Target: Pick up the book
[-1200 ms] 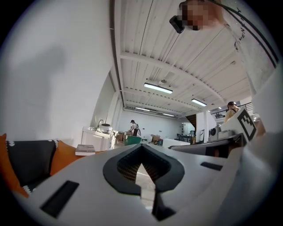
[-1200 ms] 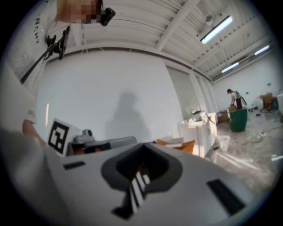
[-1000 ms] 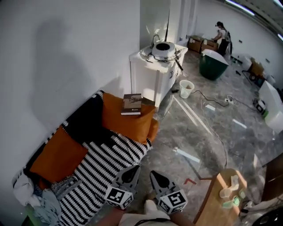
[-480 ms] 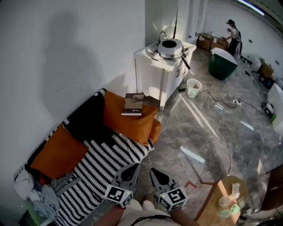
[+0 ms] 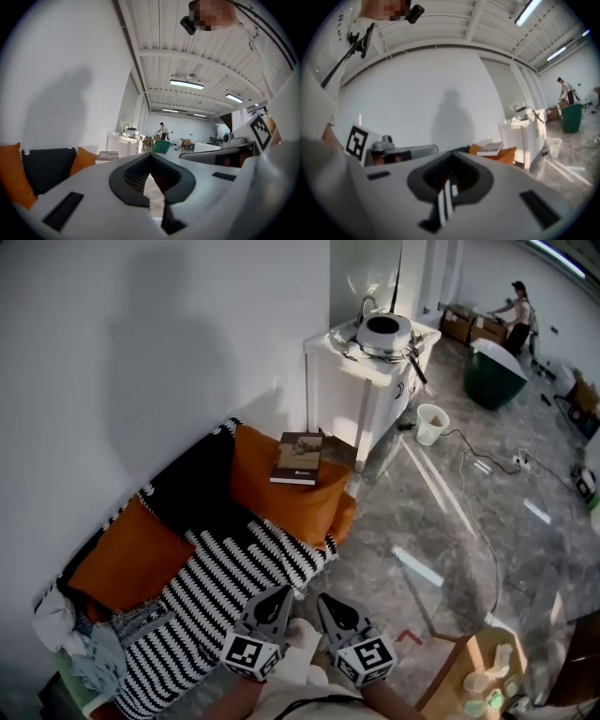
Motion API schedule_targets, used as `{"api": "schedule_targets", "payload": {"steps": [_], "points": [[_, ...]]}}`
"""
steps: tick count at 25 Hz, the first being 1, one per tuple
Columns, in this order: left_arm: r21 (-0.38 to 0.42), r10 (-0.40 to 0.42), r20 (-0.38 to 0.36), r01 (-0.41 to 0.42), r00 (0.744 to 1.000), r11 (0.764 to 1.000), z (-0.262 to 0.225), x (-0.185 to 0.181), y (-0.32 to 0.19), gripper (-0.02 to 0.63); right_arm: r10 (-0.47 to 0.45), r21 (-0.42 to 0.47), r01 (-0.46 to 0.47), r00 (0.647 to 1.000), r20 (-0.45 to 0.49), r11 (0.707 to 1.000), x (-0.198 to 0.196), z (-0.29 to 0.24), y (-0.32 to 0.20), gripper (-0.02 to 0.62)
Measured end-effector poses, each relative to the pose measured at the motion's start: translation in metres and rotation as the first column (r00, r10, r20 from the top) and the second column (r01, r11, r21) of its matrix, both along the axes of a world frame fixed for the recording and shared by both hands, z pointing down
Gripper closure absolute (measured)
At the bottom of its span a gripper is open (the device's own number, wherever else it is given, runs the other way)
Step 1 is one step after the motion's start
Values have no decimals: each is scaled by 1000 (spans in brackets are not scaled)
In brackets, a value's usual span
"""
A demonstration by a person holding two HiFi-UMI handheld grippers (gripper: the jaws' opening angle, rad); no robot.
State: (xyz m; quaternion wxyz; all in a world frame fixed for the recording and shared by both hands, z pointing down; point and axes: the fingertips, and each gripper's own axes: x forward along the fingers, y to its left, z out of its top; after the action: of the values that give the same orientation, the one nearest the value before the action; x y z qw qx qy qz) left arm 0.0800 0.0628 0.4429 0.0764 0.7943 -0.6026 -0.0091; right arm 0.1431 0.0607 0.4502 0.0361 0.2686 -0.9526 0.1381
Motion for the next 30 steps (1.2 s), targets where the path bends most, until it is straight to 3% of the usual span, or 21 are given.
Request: {"api": "schedule_targets", "payload": {"steps": [14, 25, 30], "points": [[-6, 55, -16, -55, 998, 998, 16, -33, -112, 583, -10, -15, 9, 998, -64, 1000, -49, 15, -104, 581], [-97, 112, -68, -118, 991, 988, 44, -67, -184, 583, -2, -34, -1, 995, -100, 999, -95, 27, -175, 581], [-126, 140, -130, -156, 982, 980, 58, -76, -205, 583, 2, -52, -9, 992, -123, 999, -112, 38, -196, 581]]}}
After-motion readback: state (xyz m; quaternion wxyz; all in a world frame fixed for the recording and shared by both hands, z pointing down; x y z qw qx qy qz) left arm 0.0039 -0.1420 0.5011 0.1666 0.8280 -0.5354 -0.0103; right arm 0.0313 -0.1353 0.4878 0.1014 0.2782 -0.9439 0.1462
